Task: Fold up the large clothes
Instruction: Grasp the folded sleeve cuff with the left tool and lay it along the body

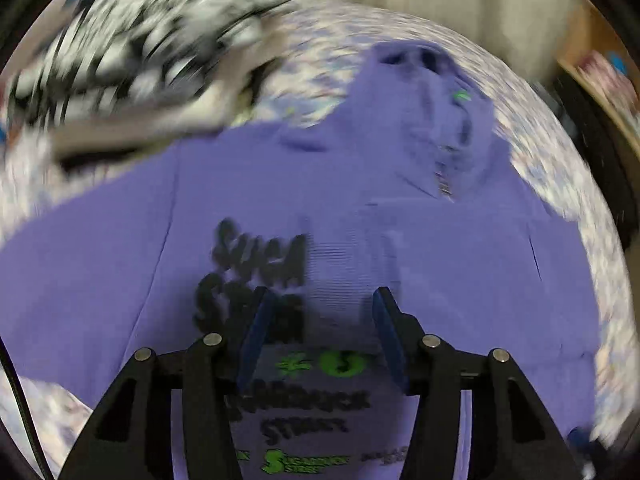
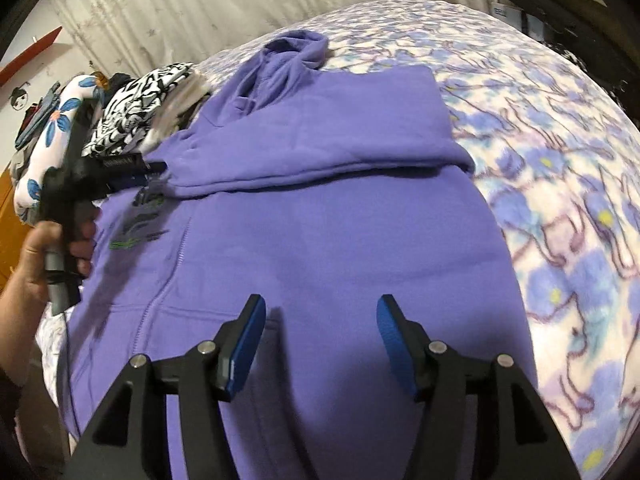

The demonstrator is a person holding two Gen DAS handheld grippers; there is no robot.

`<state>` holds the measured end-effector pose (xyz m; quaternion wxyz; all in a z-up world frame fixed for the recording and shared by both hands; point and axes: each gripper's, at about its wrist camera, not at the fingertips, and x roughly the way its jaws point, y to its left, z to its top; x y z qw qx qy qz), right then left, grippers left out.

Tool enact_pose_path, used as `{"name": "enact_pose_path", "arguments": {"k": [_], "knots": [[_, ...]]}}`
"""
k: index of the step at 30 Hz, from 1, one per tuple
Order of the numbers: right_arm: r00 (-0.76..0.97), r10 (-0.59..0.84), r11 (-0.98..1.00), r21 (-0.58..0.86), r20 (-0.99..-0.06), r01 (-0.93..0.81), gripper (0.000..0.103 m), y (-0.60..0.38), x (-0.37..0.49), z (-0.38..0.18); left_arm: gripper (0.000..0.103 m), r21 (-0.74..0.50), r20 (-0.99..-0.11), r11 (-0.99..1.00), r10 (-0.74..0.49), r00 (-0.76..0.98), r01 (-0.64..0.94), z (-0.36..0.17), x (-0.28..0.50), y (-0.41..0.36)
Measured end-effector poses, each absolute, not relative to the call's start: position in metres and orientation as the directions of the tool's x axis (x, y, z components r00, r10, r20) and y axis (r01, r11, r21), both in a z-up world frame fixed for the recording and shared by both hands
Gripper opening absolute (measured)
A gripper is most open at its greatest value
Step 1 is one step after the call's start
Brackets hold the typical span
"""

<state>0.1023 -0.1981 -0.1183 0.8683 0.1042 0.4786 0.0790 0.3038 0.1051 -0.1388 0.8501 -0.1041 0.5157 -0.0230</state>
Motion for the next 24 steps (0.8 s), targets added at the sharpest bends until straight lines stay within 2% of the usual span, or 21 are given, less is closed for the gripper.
{"name": "enact_pose_path", "arguments": {"k": [2, 6, 11, 16, 18, 20, 23, 24], "knots": [[0.54, 0.249, 0.962, 0.269, -0.804, -0.043, 0.058, -0.2, 0.107, -0.109, 0.058, -0.292, -0.857, 0.95, -0.208, 0.472, -0.11, -0.143, 0.31, 0.124], [0.568, 0.237, 0.964, 0.261, -0.788, -0.039, 0.058, -0.212, 0.128, -0.089, 0.059, -0.337, -0.846, 0.938, -0.26, 0.466, -0.088, -0.146, 0.318, 0.127], [0.589, 0.196, 0.971, 0.238, -0.784, -0.007, 0.059, -0.237, 0.17, -0.071, 0.067, -0.288, -0.876, 0.957, -0.25, 0.412, -0.03, -0.162, 0.332, 0.107], [0.557, 0.141, 0.974, 0.216, -0.818, 0.071, 0.059, -0.266, 0.233, -0.083, 0.069, -0.237, -0.884, 0.971, -0.218, 0.414, 0.006, -0.162, 0.336, 0.094], [0.532, 0.115, 0.971, 0.207, -0.839, 0.117, 0.059, -0.276, 0.258, -0.096, 0.061, -0.237, -0.883, 0.971, -0.225, 0.411, 0.022, -0.16, 0.337, 0.091], [0.511, 0.105, 0.965, 0.212, -0.853, 0.156, 0.059, -0.289, 0.278, -0.109, 0.041, -0.244, -0.883, 0.969, -0.241, 0.402, 0.046, -0.157, 0.334, 0.09], [0.483, 0.13, 0.947, 0.254, -0.866, 0.199, 0.059, -0.302, 0.299, -0.129, 0.035, -0.22, -0.888, 0.972, -0.237, 0.395, 0.088, -0.153, 0.333, 0.081], [0.482, 0.157, 0.936, 0.286, -0.862, 0.205, 0.059, -0.305, 0.303, -0.135, 0.022, -0.211, -0.887, 0.972, -0.235, 0.398, 0.103, -0.152, 0.333, 0.078]]}}
